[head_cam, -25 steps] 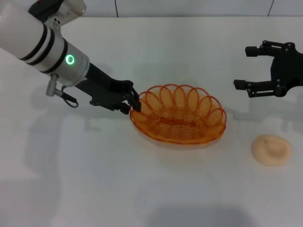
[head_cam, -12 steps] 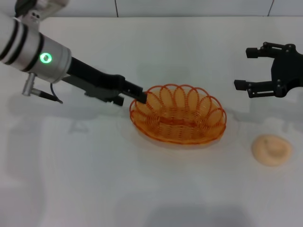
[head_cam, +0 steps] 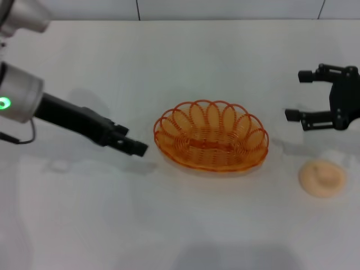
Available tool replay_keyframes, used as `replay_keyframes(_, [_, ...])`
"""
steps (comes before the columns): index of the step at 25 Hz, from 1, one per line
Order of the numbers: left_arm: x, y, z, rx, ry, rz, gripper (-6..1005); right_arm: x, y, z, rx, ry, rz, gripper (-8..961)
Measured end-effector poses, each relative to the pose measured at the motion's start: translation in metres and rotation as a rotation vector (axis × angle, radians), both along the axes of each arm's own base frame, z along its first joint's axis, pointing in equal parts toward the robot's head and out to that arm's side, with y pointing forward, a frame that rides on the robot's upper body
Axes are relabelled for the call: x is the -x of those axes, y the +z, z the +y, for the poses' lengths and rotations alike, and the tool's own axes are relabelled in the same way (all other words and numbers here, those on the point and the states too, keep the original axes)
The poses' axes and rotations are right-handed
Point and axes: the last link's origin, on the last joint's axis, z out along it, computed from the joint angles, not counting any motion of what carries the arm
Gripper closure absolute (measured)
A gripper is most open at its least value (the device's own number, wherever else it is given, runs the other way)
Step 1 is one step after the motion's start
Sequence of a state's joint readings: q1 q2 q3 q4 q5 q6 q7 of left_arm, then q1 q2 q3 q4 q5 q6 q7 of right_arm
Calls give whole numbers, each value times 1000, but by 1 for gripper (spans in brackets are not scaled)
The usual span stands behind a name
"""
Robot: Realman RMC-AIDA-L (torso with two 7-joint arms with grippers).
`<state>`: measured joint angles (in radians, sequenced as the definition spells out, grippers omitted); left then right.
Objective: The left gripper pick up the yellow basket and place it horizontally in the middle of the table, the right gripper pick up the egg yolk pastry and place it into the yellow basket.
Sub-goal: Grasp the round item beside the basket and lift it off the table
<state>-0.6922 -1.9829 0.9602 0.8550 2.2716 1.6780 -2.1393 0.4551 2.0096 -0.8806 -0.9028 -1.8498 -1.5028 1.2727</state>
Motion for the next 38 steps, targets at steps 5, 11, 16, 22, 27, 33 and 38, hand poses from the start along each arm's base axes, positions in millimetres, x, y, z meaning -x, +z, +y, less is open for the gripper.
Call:
replay_keyframes(5, [19,24,-13,-71,-182,-64,126,-4,2,-13,39,10,8,84])
replay_keyframes(11, [41,31,-38,-101,-354,-105,126,-8,12,-30,114,0,-51,84])
replay_keyframes(16, [54,27,-62,-139,-506,-171,127,-7,20,-37,207,-68,-128,89])
replay_keyframes(22, [67,30,-74,-248,-583,-190,127,-2,29,-32,253,-166,-265,122])
replay_keyframes(27, [69,29,-75,-261,-572,-187,128,2,27,-23,268,-226,-324,149])
replay_keyframes(33, [70,27,-74,-269,-556,-185,129,3,15,-15,288,-284,-428,182])
replay_keyframes(38, [69,26,-73,-269,-553,-188,130,0,4,-11,295,-294,-488,209])
